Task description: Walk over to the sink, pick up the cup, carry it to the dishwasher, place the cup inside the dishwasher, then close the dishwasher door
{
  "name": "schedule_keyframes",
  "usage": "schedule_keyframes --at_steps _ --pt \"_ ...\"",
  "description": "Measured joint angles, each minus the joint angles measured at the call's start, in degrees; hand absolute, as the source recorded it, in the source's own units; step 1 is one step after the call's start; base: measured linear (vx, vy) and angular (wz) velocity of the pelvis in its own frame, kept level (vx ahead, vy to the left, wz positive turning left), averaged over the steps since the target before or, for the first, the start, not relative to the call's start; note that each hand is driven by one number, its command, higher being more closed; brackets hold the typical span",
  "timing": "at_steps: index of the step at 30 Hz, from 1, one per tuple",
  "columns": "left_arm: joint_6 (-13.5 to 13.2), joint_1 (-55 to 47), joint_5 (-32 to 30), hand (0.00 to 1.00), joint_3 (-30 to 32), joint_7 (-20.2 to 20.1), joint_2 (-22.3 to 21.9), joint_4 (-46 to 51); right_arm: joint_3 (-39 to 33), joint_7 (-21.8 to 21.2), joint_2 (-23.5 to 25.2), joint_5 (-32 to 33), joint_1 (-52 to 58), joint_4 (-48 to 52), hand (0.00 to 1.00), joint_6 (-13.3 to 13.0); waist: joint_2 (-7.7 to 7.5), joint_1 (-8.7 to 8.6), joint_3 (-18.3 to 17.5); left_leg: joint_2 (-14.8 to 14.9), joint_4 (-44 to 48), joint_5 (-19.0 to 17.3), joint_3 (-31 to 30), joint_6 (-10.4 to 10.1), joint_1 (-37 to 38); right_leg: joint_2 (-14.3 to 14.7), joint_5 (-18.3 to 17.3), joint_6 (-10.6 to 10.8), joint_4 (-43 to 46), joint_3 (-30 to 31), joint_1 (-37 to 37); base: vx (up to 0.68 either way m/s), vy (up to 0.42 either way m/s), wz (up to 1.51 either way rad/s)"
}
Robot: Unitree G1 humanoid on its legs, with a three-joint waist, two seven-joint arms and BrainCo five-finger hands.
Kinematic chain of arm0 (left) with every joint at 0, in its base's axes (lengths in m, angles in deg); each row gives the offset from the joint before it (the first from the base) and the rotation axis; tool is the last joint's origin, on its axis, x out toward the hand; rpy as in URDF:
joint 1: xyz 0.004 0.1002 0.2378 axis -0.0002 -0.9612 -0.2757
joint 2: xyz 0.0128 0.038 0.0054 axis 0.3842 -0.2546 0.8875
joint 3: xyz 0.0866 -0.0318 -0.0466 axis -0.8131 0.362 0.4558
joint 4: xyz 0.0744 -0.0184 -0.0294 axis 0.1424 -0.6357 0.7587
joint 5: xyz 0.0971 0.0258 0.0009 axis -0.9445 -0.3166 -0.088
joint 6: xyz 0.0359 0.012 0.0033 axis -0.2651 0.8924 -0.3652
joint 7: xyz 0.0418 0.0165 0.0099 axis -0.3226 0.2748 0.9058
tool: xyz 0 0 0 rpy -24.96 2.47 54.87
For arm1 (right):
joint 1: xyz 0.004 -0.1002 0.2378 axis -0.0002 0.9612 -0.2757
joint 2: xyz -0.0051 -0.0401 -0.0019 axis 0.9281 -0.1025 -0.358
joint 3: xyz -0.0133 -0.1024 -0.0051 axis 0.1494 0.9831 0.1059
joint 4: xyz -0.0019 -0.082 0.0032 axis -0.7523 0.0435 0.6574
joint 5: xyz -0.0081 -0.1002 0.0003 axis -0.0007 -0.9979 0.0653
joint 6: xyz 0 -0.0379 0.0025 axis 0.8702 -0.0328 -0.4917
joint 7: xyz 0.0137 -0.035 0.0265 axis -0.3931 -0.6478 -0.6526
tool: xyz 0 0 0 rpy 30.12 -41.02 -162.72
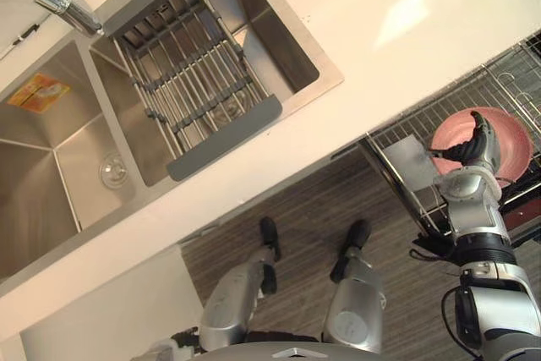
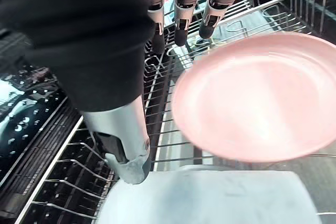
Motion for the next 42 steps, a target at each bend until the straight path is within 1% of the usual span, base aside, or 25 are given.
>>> schedule_keyframes --at_steps 3,6,8,9,10,11,12,15,16,17,19,20,21,22,23,26,27,29,32,34,35,36,38,39,42 --pt "-0.47 -0.01 -0.06 0.0 0.02 -0.01 -0.07 -0.54 -0.09 0.41 1.0 0.9 0.87 0.38 0.0 -2.1 -0.04 0.05 -0.02 0.05 -0.77 0.26 -0.16 -0.32 1.85 0.0 -0.48 0.13 0.13 -0.28 1.66 0.01 -0.01 0.01" --pt "-0.61 -0.2 -0.64 0.0 0.08 0.07 -0.05 -0.71 -0.59 2.35 2.6 2.37 3.32 3.37 0.0 -3.22 -0.31 0.05 -0.56 0.14 -0.96 0.2 -0.31 -0.39 3.06 0.0 -1.0 0.52 0.19 -0.64 3.0 0.02 -0.032 0.04" --pt "-0.65 -0.49 -1.31 0.0 0.11 0.17 -0.09 -1.12 -2.9 3.74 4.25 2.77 5.12 6.25 0.0 -3.41 -0.59 0.06 -1.58 0.15 -1.53 0.19 -0.32 -0.4 3.94 0.02 -1.12 0.65 0.03 -0.9 3.78 0.03 -0.014 0.02" --pt "-0.66 -1.22 -1.8 0.0 0.25 0.27 0.07 -1.8 -4.67 5.34 5.86 4.47 7.66 9.8 0.0 -3.44 -1.47 -0.05 -3.98 0.22 -1.99 0.21 -0.29 -0.41 4.01 0.17 -1.15 0.7 -0.3 -1.17 3.87 0.04 -0.016 0.02" --pt "-0.66 -1.4 -1.83 0.0 0.32 0.27 0.1 -1.82 -5.11 5.57 6.17 4.76 8.04 10.45 0.0 -3.41 -1.68 -0.08 -4.33 0.25 -2.0 0.2 -0.26 -0.41 4.05 0.21 -1.15 0.71 -0.39 -1.17 3.92 0.09 -0.037 0.02" --pt "-0.66 -1.97 -2.34 0.0 0.96 0.28 0.25 -1.83 -6.85 6.71 7.31 6.17 10.01 13.34 0.0 -3.3 -2.61 -0.27 -5.24 0.39 -2.06 0.19 -0.17 -0.42 4.73 0.44 -1.05 0.7 -0.91 -1.3 4.89 0.08 -0.041 -0.06" --pt "-0.72 -2.62 -2.83 0.0 1.95 0.27 0.26 -1.84 -9.51 7.93 8.95 7.91 12.74 16.8 0.0 -3.3 -4.01 -0.56 -6.15 0.57 -2.62 0.04 0.1 -0.46 6.55 0.9 -1.0 0.62 -1.51 -1.27 6.56 0.1 -0.051 -0.09" --pt "-0.77 -3.34 -3.53 0.0 2.46 0.26 0.79 -1.82 -13.34 9.3 11.45 10.59 17.25 20.95 0.0 -3.43 -6.17 -0.76 -8.23 1.31 -2.74 -0.68 1.3 -0.8 7.97 1.97 -0.9 0.74 -2.99 -0.69 7.95 0.06 -0.044 -0.2" --pt "-0.75 -3.63 -3.94 0.0 2.76 0.24 1.24 -1.87 -15.62 9.39 12.73 12.45 19.36 22.56 0.0 -3.64 -7.26 -0.88 -9.54 1.72 -2.74 -0.98 2.25 -0.96 8.41 2.71 -0.58 0.58 -3.9 0.08 8.2 0.07 -0.061 -0.43" --pt "-0.73 -3.66 -4.6 0.0 3.09 0.26 1.56 -2.31 -18.72 10.06 13.78 15.64 21.85 23.32 0.0 -5.01 -8.05 -1.44 -10.33 2.16 -2.73 -1.41 3.17 -0.8 9.4 3.52 -0.18 0.55 -5.19 0.71 9.14 0.09 -0.072 -0.44" --pt "-0.64 -4.34 -5.13 0.0 4.06 0.25 1.55 -3.3 -23.78 10.72 15.16 21.53 24.77 24.62 0.0 -7.0 -8.72 -2.46 -11.71 2.74 -2.74 -2.2 4.9 -1.13 10.75 4.59 0.58 0.52 -6.99 2.14 10.06 0.07 -0.052 -0.52" --pt "-0.62 -5.04 -5.25 0.0 4.57 0.26 1.43 -3.56 -27.13 11.21 15.56 25.22 26.83 24.72 0.0 -9.13 -9.0 -3.38 -12.44 3.15 -2.73 -2.63 6.13 -1.23 11.55 5.4 1.07 0.36 -8.36 3.12 10.74 0.06 -0.047 -0.56" --pt "-0.62 -5.18 -5.53 0.0 4.59 0.26 1.43 -3.78 -29.0 11.22 15.66 26.93 27.82 24.71 0.0 -9.99 -9.15 -3.7 -12.71 3.34 -2.73 -2.86 6.63 -1.37 11.87 5.61 1.32 0.31 -9.0 3.5 10.99 0.04 -0.049 -0.47" --pt "-0.5 -5.18 -6.23 0.0 4.59 0.29 1.38 -4.04 -32.86 11.16 15.65 30.75 30.18 24.61 0.0 -12.02 -9.57 -4.5 -12.95 3.69 -2.69 -3.27 7.49 -1.47 12.04 6.35 1.64 0.19 -10.08 3.78 11.59 0.02 -0.048 -0.39" --pt "-0.39 -5.23 -6.25 0.0 4.63 0.32 1.27 -4.08 -36.27 11.09 15.67 33.77 32.48 24.51 0.0 -13.52 -9.52 -5.33 -14.05 4.01 -2.67 -3.55 8.18 -1.72 12.02 6.68 2.0 0.08 -10.96 4.18 11.57 0.02 -0.048 -0.35" --pt "0.94 -5.57 -6.24 0.0 4.63 0.38 1.19 -5.28 -43.45 9.94 15.66 40.13 35.88 21.24 0.0 -16.21 -9.89 -7.11 -15.83 5.06 -2.71 -4.11 10.58 -2.29 13.07 8.08 2.6 -0.24 -12.41 5.96 11.76 0.06 -0.061 -0.42" --pt "1.35 -5.58 -6.24 0.0 4.63 0.4 1.19 -5.29 -44.45 9.64 15.66 41.32 36.15 19.71 0.0 -16.61 -10.01 -7.25 -16.04 5.24 -2.71 -4.13 10.88 -2.31 13.25 8.29 2.63 -0.26 -12.48 6.26 11.77 0.04 -0.068 -0.3" --pt "2.88 -5.45 -6.22 0.0 4.6 0.77 1.34 -5.77 -47.53 8.02 16.42 45.42 37.28 12.45 0.0 -17.6 -10.43 -8.16 -16.49 5.75 -2.73 -4.32 11.2 -2.72 14.13 8.83 2.61 -0.29 -12.71 6.32 12.52 0.03 -0.054 -0.13" --pt "4.27 -4.97 -5.96 0.0 4.63 1.88 1.64 -5.76 -47.91 4.52 19.97 48.67 37.76 9.31 0.0 -18.13 -10.53 -8.22 -16.63 5.87 -2.7 -4.46 11.3 -2.95 14.12 8.93 2.6 -0.35 -12.9 6.29 12.59 -0.01 -0.013 -0.02" --pt "4.96 -5.0 -4.68 0.0 4.65 2.67 1.64 -5.88 -45.37 1.37 24.67 49.79 37.45 8.62 0.0 -18.31 -10.53 -7.82 -16.65 5.83 -2.67 -4.47 11.44 -2.94 14.0 8.87 2.76 -0.56 -13.29 6.18 12.6 -0.03 -0.005 -0.02" --pt "4.97 -5.02 -4.33 0.0 4.69 2.78 1.63 -6.05 -44.47 0.88 25.9 50.11 37.31 8.62 0.0 -18.35 -10.51 -7.67 -16.65 5.81 -2.68 -4.5 11.41 -2.89 13.93 8.85 2.79 -0.55 -13.36 6.09 12.61 -0.03 -0.007 0.05" --pt "4.89 -5.02 -3.86 0.0 4.78 2.94 1.62 -6.29 -42.53 -0.34 28.85 51.44 36.81 8.57 0.0 -18.61 -10.49 -7.39 -16.66 5.79 -2.68 -4.6 11.18 -2.71 13.74 8.75 2.79 -0.55 -13.44 5.57 12.69 -0.02 -0.007 0.09" --pt "4.54 -5.08 -3.81 0.0 4.79 3.08 1.57 -6.34 -40.25 -1.39 31.27 53.09 35.75 8.1 0.0 -19.31 -10.39 -6.92 -16.7 5.76 -2.69 -4.61 10.68 -2.7 13.78 8.53 2.8 -0.54 -13.83 4.22 13.48 0.0 -0.003 0.19" --pt "3.97 -5.08 -3.74 0.0 4.85 3.12 1.48 -6.35 -39.04 -2.32 31.68 54.4 35.05 6.7 0.0 -19.86 -10.24 -6.01 -16.79 5.67 -2.72 -4.62 10.43 -2.67 13.74 8.36 2.8 -0.54 -13.89 3.57 13.67 0.01 0.004 0.2" --pt "3.54 -5.06 -3.23 0.0 5.51 3.12 1.29 -6.39 -36.48 -3.48 31.92 59.4 33.02 3.2 0.0 -20.47 -10.11 -5.21 -16.77 5.41 -2.83 -4.5 8.91 -2.61 13.29 8.08 2.78 -0.47 -14.07 2.38 14.17 0.03 0.008 0.29"
